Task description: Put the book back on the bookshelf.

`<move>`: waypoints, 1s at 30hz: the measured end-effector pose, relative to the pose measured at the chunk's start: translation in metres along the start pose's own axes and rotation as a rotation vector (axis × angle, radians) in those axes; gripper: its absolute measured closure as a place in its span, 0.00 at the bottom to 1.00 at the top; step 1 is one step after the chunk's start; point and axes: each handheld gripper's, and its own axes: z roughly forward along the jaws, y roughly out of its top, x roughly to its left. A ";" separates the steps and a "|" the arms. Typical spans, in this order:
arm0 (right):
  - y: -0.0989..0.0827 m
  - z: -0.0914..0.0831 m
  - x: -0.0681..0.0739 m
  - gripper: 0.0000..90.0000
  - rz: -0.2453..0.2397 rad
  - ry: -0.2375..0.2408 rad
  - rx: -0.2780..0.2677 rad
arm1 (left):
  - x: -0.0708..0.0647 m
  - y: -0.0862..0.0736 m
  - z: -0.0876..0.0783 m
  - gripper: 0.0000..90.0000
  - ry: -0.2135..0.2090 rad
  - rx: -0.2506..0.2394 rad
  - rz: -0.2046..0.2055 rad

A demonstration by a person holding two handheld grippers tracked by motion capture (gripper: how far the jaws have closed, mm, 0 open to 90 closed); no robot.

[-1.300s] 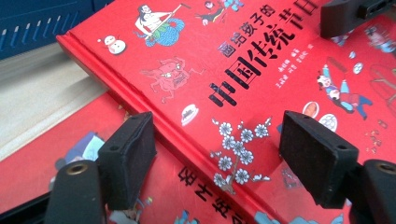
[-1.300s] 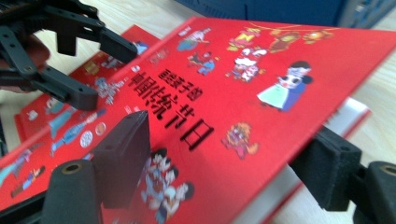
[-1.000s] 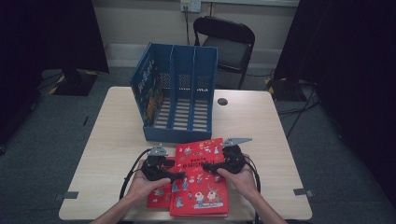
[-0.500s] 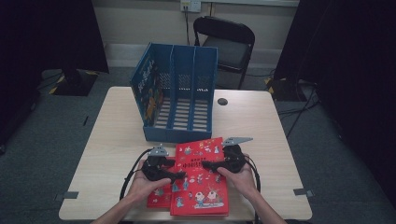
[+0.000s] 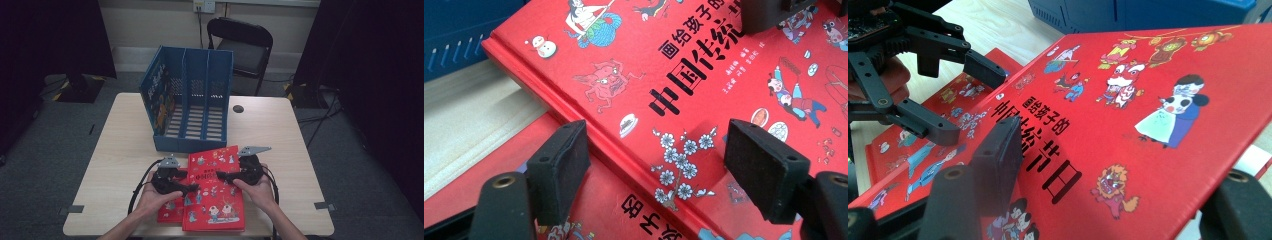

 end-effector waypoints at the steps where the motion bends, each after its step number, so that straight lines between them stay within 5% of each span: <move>1: 0.000 -0.001 0.001 0.40 -0.007 -0.001 -0.004 | 0.000 0.000 -0.001 0.29 -0.001 -0.002 0.001; 23: 0.006 -0.013 0.006 0.51 -0.054 0.046 -0.074 | 0.011 0.001 -0.005 0.21 -0.034 -0.057 -0.093; 30: 0.010 -0.018 0.011 0.55 -0.082 0.054 -0.094 | 0.012 0.002 -0.005 0.20 -0.076 -0.085 -0.131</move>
